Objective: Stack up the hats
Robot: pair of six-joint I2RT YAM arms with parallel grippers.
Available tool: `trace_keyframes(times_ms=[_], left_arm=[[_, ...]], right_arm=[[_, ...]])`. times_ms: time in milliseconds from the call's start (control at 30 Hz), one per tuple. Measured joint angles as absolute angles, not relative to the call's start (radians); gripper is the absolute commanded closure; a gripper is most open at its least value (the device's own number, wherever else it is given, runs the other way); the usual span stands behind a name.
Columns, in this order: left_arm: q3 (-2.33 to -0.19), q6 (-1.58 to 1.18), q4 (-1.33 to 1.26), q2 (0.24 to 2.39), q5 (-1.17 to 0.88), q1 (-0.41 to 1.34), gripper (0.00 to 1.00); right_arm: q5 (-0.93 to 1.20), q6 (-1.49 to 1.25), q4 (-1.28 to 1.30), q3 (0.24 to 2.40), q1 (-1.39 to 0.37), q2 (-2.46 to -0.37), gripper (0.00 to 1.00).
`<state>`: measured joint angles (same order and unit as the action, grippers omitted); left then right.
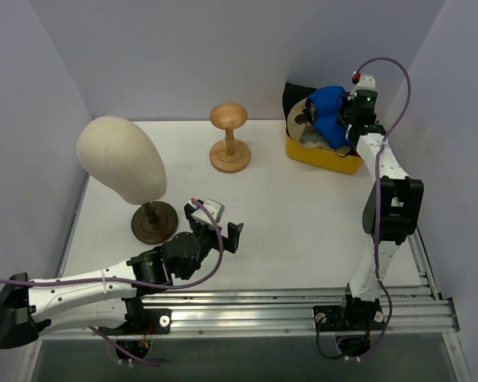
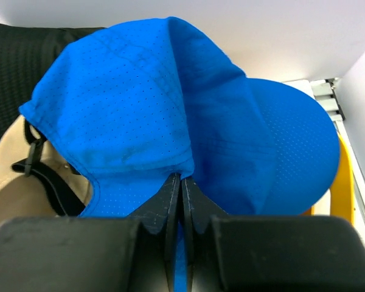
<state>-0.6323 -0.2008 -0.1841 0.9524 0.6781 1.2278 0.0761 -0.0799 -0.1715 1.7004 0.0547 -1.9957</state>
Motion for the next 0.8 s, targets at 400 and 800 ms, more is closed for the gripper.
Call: trace_keyframes(times_ms=[400,800], left_arm=[[-0.632,-0.202,-0.18,0.946,0.733,1.228,0.06],[-0.585,-0.209,-0.185,0.761,0.843,1.228,0.05]], right_arm=[[-0.017,-0.014,-0.094,1.833,-0.143,-1.948,1.0],[-0.098,0.02,-0.086,1.96,-0.271,-1.901,1.0]])
